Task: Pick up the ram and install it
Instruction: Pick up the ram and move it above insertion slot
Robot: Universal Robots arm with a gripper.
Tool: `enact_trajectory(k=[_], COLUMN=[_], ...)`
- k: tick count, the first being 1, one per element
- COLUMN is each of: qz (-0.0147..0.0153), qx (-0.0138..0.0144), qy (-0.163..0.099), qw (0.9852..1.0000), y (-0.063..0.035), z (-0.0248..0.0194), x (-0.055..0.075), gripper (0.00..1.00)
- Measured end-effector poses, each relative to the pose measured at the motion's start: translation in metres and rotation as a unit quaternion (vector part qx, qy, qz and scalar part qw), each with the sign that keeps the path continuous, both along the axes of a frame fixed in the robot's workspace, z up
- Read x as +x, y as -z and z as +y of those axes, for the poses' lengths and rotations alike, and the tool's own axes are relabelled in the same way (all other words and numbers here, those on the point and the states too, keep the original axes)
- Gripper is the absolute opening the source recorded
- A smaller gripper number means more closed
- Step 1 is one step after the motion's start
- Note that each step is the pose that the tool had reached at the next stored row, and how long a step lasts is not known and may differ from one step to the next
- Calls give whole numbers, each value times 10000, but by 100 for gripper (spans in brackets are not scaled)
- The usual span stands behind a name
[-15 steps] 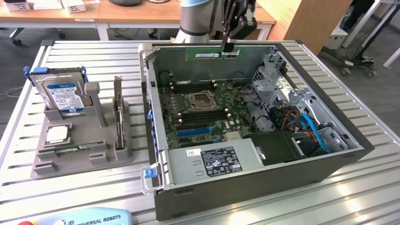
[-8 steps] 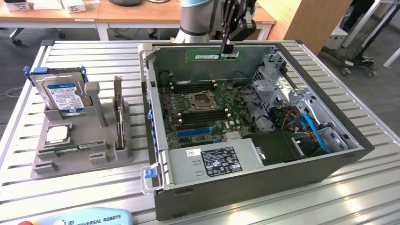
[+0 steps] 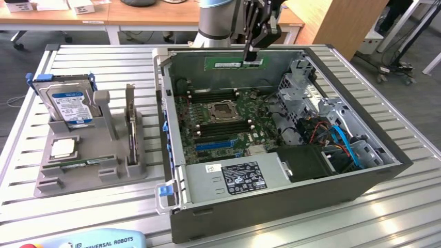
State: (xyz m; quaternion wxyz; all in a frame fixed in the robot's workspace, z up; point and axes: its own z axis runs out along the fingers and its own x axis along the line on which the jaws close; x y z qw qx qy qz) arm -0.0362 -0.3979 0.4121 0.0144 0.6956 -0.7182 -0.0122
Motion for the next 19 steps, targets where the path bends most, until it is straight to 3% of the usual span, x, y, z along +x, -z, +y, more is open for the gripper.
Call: enact_trajectory(k=[19], qz=[0], qx=[1], qy=[0], qw=[10000], y=[95], z=[0], x=[1], gripper=[12])
